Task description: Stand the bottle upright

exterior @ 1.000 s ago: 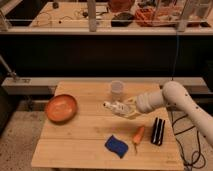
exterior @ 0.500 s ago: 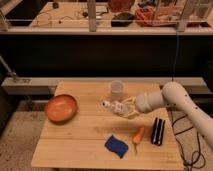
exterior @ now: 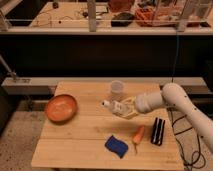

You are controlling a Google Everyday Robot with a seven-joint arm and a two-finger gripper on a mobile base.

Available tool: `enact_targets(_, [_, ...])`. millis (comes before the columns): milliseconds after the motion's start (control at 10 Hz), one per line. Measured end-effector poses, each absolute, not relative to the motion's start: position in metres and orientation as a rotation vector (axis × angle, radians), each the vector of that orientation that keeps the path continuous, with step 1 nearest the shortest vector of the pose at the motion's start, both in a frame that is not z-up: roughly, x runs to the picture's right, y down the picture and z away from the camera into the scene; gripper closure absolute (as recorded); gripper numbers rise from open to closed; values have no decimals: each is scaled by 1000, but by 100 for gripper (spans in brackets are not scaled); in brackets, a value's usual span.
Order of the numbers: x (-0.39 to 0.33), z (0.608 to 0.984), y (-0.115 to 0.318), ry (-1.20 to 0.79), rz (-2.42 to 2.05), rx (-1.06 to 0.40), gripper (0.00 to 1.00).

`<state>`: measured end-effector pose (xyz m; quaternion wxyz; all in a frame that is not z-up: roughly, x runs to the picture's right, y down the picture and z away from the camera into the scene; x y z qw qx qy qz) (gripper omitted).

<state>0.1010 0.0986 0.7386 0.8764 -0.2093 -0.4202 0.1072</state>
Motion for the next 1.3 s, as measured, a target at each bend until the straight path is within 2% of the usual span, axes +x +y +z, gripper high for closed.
enact_targets(1300, [87, 754, 98, -949, 266, -393, 97])
